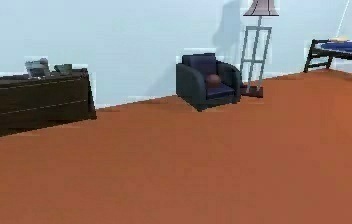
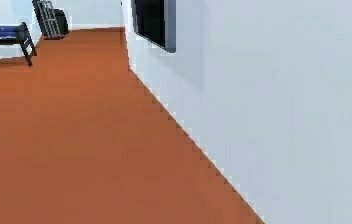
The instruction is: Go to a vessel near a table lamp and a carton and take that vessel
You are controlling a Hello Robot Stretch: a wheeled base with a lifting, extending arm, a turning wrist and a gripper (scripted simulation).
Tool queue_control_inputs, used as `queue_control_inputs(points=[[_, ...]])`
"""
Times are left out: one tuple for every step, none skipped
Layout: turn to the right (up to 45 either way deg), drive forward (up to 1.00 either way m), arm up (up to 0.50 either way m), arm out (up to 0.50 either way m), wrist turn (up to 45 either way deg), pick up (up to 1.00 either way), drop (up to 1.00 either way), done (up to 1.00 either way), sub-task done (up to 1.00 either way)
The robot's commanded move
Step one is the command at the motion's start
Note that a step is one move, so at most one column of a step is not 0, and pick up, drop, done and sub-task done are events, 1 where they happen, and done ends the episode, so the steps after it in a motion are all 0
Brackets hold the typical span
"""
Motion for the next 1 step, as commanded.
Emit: queue_control_inputs(points=[[45.0,0.0,0.0,0.0,0.0,0.0,0.0,0.0,0.0]])
